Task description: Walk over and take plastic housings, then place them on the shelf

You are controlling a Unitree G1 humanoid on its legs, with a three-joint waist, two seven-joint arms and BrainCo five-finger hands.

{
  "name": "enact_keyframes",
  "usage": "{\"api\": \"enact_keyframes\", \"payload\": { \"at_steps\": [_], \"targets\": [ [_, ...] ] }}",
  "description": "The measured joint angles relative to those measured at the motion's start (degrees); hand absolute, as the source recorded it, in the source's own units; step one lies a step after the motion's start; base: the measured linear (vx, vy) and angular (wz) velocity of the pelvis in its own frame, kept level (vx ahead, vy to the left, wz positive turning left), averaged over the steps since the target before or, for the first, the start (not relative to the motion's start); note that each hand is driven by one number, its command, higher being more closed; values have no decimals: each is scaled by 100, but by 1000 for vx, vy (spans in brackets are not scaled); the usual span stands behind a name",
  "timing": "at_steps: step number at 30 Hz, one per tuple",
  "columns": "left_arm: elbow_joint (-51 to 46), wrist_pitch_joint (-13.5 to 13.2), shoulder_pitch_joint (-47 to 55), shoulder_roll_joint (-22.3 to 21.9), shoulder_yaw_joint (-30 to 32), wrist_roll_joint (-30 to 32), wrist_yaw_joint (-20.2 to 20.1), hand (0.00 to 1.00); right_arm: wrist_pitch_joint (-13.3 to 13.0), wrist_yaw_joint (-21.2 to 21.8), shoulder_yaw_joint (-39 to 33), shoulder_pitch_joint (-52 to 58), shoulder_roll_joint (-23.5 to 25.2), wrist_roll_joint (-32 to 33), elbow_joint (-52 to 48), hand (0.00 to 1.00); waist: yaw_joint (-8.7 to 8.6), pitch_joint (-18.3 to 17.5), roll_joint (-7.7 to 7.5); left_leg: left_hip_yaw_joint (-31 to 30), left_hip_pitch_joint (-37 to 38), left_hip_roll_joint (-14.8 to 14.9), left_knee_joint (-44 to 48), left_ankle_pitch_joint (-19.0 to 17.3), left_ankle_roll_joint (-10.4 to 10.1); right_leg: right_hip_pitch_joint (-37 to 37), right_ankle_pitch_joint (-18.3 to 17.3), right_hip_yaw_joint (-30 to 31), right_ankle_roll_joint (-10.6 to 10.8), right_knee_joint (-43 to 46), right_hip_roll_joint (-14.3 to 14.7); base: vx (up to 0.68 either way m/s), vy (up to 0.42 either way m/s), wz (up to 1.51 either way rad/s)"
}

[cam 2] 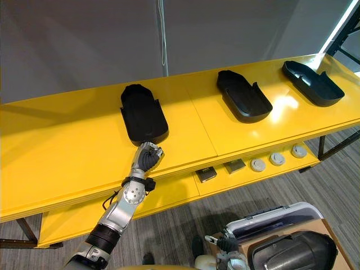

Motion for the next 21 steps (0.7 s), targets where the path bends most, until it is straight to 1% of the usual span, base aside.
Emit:
{"api": "enact_keyframes", "payload": {
  "at_steps": [4, 6, 8, 12, 14, 21],
  "targets": [
    [144, 50, -129, 78, 71, 1, 100, 100, 0, 0, -1, 0, 0, -2, 0, 0, 9, -3, -11, 68, 9, 11, -14, 0, 0, -33, 17, 68, -14, -15, -1, -28, 0, -10],
    [331, 141, -326, 87, 188, -1, 131, 100, -2, -1, -2, 0, 2, -1, -2, 0, 4, 3, -26, 132, 44, 16, -38, 0, 0, -44, 28, 131, -15, -16, 5, -32, -1, -14],
    [446, 172, -445, 75, 309, -3, 149, 100, -3, -5, 0, -4, 15, -2, -20, 0, -19, 10, -40, 135, 57, 15, -58, 0, 0, -43, 27, 134, -14, -17, 5, -13, -1, -4],
    [474, 181, -486, 97, 350, -16, 247, 100, -1, -3, 1, -3, 28, -4, -32, 0, -76, 26, -95, 142, 66, 15, -76, 0, 0, -44, 26, 136, -13, -17, 5, 0, 0, 0],
    [526, 181, -529, 92, 541, -22, 255, 100, -4, -3, -3, -5, 47, -5, -39, 0, -120, 21, -118, 159, 77, 19, -83, 0, 0, -44, 26, 152, -12, -17, 4, -1, 0, -2],
    [877, 273, -880, 144, 770, -143, 268, 100, -2, 0, -6, -4, 65, -10, -41, 0, -121, 20, -131, 183, 94, 55, -85, 0, 0, -39, 26, 169, -13, -16, 14, -1, -1, 0]
  ]
}}
